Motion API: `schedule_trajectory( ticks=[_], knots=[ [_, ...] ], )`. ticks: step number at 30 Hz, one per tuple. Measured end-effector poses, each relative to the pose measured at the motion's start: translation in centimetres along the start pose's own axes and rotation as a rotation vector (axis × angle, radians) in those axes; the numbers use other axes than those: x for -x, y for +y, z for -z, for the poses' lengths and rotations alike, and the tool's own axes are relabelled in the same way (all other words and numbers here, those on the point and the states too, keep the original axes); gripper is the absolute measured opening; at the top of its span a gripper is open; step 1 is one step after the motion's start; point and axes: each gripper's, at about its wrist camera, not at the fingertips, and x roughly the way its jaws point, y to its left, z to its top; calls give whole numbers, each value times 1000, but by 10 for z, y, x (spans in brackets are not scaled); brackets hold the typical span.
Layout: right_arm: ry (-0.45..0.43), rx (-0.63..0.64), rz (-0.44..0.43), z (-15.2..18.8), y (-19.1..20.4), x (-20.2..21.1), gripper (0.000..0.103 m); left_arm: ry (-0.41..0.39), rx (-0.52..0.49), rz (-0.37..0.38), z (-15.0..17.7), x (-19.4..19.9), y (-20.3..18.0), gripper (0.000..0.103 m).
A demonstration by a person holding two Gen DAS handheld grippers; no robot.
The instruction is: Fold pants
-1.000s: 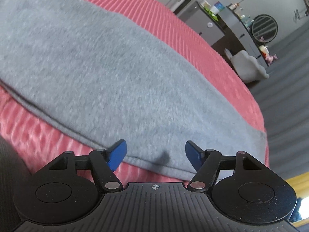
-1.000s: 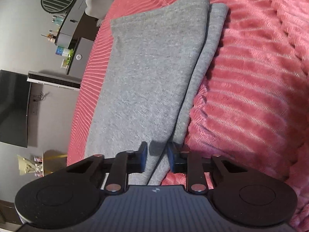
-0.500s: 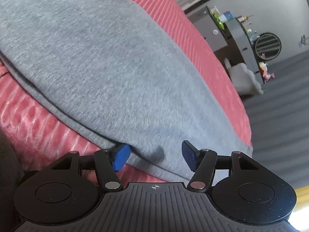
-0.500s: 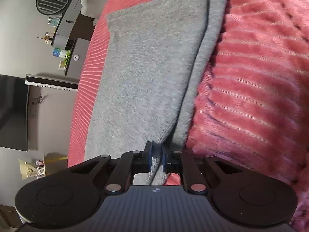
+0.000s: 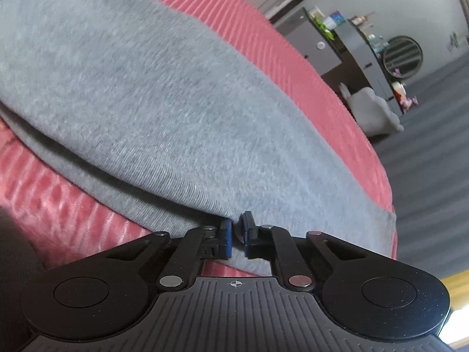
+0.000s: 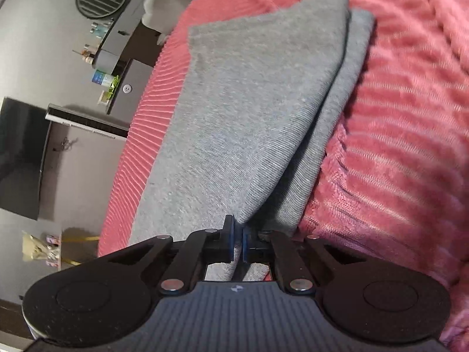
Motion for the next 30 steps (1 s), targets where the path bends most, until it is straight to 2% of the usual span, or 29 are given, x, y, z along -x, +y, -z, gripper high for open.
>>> schedule_trajectory(
  ticks=[3,5,8,12,13,16,18,19,20,24,28,29,30],
  knots=[
    [4,29,28,1,0,2,4,-30,-50,0,2,10,-8,7],
    [28,38,76,2,-4,-2,4,-30,-65,-4,3,12,-10,6],
    [52,69,59,-2,-9,-2,5,-19,-69,-12,3,11,-11,6],
    [-38,33,28,-23,-18,18,8,-24,-87,5,2,13,-15,7],
    [-62,13,45,-32,-22,22,13,-17,-85,25,1,13,-15,10],
    [-75,-33,51,-52,-30,23,15,-9,-80,82,2,14,-18,14],
    [-70,-56,72,-59,-33,19,15,-24,-135,95,6,16,-27,32],
    [-57,-70,71,-62,-35,15,15,-38,-162,86,8,16,-30,40],
    [-45,-87,77,-64,-38,11,16,-53,-184,74,10,16,-33,43],
    [-44,-117,78,-66,-37,7,16,-78,-226,24,12,12,-40,47],
    [-56,-116,74,-65,-38,2,19,-157,-257,-66,7,6,-40,53],
    [-60,-103,68,-66,-37,0,18,-179,-267,-103,6,5,-40,55],
    [-69,-81,72,-65,-35,0,4,-197,-280,-135,6,4,-39,55]
  ],
)
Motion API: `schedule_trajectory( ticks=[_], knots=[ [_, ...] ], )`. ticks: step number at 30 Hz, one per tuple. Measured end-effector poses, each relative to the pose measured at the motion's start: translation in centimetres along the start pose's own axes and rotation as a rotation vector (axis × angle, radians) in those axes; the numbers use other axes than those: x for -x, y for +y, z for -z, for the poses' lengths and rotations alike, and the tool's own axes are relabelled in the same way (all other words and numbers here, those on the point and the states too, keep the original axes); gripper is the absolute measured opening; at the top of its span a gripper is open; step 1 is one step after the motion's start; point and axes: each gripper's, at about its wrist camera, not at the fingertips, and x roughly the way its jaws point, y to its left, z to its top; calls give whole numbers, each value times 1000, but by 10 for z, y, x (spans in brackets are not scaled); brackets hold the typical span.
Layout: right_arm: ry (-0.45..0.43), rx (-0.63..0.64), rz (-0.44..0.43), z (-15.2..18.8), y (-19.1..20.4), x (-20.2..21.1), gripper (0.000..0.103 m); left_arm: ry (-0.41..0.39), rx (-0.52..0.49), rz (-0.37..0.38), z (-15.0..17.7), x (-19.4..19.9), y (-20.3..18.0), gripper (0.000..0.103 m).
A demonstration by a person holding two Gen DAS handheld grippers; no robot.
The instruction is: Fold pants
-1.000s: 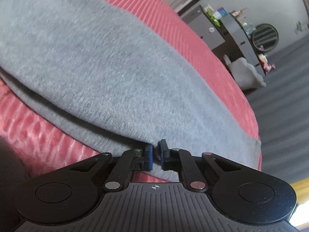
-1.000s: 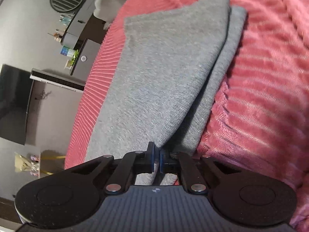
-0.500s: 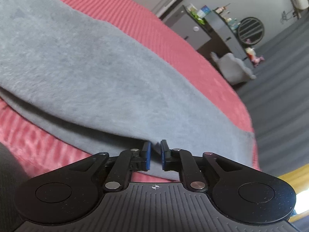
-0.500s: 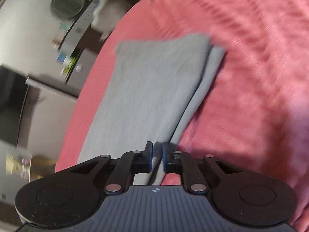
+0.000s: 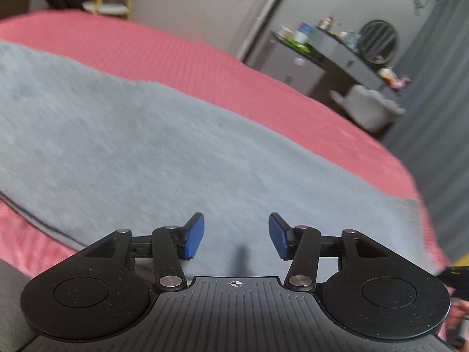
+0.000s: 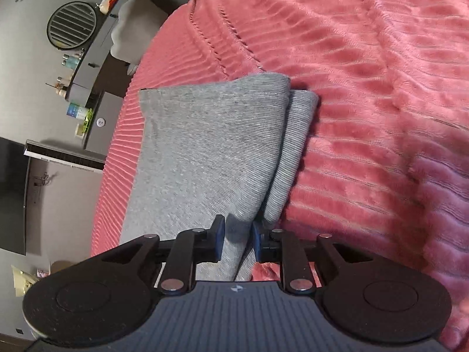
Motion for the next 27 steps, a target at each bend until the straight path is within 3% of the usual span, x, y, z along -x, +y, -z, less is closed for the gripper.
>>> schedule_trajectory(
  ticks=[5,6,8,11,13,15,16,20,24,26,27],
  knots=[
    [-75,120,24,4,11,17,3,-42,-26,-111,1,3,6,59],
    [-89,123,63,5,8,18,2,-38,-17,-127,0,1,8,59],
    [-91,170,117,5,2,14,2,-20,-1,-144,0,-1,12,59],
    [-118,178,91,2,-3,28,3,-5,4,-149,1,-1,13,61],
    [-183,131,94,-4,-13,43,18,-3,-6,-152,2,-1,12,63],
    [-176,42,72,-17,-28,47,35,1,-23,-167,3,-4,9,69],
    [-151,-7,49,-24,-36,45,38,4,-32,-175,4,-5,7,70],
    [-123,-108,-30,-40,-56,33,38,19,-65,-205,7,-9,1,71],
    [-127,-62,-44,-45,-46,24,37,13,-80,-224,9,-10,-1,72],
    [-141,3,-28,-47,-35,23,29,17,-81,-231,9,-12,-1,72],
    [-160,43,-29,-46,-29,24,20,17,-83,-234,9,-12,-1,72]
  ],
)
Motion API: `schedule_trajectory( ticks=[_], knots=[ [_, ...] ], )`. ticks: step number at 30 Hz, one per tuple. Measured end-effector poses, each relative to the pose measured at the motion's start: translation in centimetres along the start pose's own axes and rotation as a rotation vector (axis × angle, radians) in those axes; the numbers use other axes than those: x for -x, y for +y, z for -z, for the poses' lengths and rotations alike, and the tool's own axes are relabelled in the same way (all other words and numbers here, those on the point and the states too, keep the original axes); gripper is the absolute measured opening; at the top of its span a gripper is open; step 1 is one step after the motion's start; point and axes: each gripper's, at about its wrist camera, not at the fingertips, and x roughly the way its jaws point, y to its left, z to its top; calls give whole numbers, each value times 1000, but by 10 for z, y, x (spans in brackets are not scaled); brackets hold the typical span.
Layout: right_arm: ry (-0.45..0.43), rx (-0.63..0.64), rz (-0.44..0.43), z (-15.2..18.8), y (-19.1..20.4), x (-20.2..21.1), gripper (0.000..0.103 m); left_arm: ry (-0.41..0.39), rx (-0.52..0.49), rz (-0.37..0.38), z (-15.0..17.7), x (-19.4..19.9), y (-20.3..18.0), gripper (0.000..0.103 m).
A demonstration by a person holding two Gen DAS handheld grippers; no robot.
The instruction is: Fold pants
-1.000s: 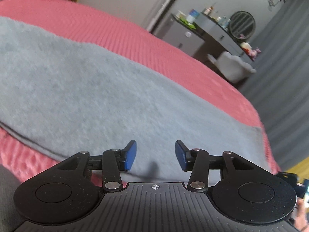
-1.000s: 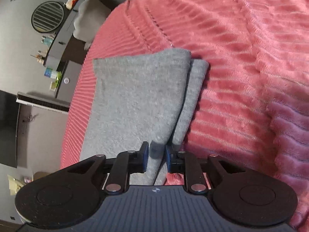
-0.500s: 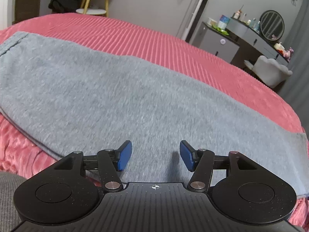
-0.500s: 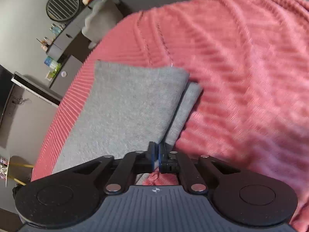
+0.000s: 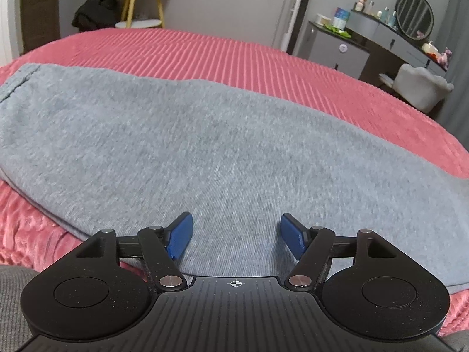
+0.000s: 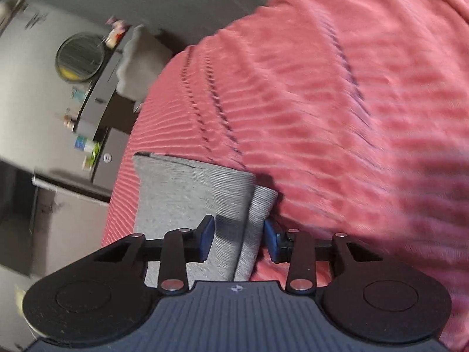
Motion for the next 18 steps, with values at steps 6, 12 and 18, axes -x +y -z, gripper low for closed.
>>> schedule_trajectory(
  ticks=[6,12,18],
  knots=[
    [-7,48,-14,-1,9,-5,24,-2,-33,-11,1,-1,-5,74],
    [7,72,16,-5,18,-13,22,2,-36,-9,0,0,-5,74],
    [-95,332,76,10,76,9,11,-1,-2,1,-3,3,1,74]
  ],
)
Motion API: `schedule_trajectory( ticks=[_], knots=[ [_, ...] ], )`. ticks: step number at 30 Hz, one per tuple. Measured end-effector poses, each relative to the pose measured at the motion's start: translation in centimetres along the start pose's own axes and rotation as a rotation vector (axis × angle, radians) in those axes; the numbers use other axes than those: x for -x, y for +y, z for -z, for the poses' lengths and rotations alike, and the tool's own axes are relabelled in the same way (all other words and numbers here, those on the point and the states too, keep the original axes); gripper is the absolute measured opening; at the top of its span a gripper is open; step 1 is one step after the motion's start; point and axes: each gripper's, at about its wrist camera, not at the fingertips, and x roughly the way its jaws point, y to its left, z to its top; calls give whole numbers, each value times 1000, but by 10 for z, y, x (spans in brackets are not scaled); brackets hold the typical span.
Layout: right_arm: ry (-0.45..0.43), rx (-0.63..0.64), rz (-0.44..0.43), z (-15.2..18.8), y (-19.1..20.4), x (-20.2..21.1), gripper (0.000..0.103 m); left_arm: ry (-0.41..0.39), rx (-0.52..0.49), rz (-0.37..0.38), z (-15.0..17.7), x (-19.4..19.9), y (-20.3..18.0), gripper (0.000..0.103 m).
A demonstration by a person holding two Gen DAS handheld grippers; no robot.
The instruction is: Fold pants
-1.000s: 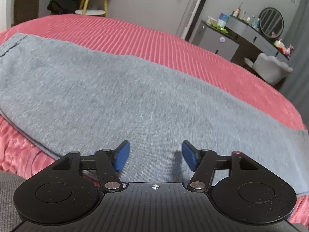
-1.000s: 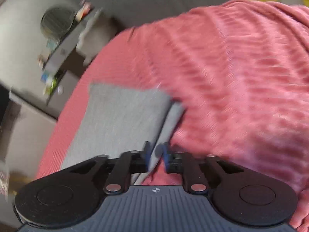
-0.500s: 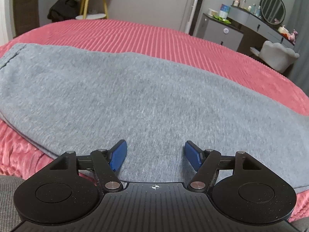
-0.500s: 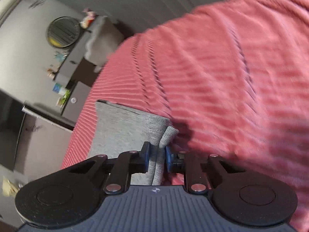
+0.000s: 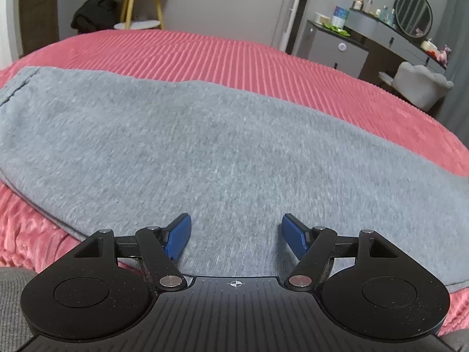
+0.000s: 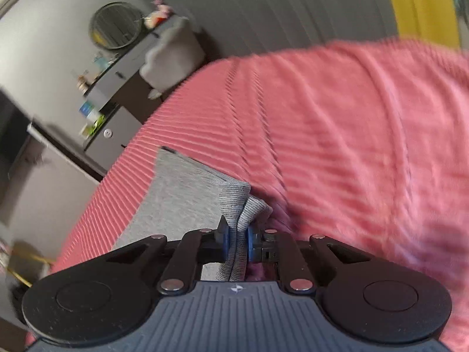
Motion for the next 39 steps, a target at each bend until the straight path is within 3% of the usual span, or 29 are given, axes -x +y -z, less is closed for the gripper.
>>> schedule_trajectory(
  ticks=[3,6,11,15,17,18,20,22,24,27,31,35,39],
  knots=[
    [-73,254,-46,1,68,22,10,-10,27,14,-2,5,6,74],
    [-80,514,-220,26,146,47,10,-37,68,22,-5,13,15,74],
    [91,876,-516,135,247,70,10,-73,129,35,-9,26,29,74],
    [288,957,-570,223,269,55,12,-87,151,49,-10,30,38,74],
    [459,918,-540,250,269,40,21,-76,157,72,-11,29,40,74],
    [520,876,-522,255,265,35,31,-70,158,86,-10,28,41,74],
    [555,711,-550,244,248,34,50,-56,152,125,-10,26,39,74],
    [531,523,-545,221,226,31,73,-46,135,164,-10,23,35,74],
    [494,353,-461,192,200,23,75,-22,108,225,-12,19,28,74],
    [425,218,-278,165,160,10,70,35,69,330,-19,10,15,74],
    [410,-35,-393,158,118,6,72,131,31,461,-34,-10,-3,74],
    [416,-34,-443,160,120,8,83,230,17,503,-50,-43,-22,75],
    [428,-32,-464,159,120,5,89,348,93,574,-57,-78,-34,68]
  ],
)
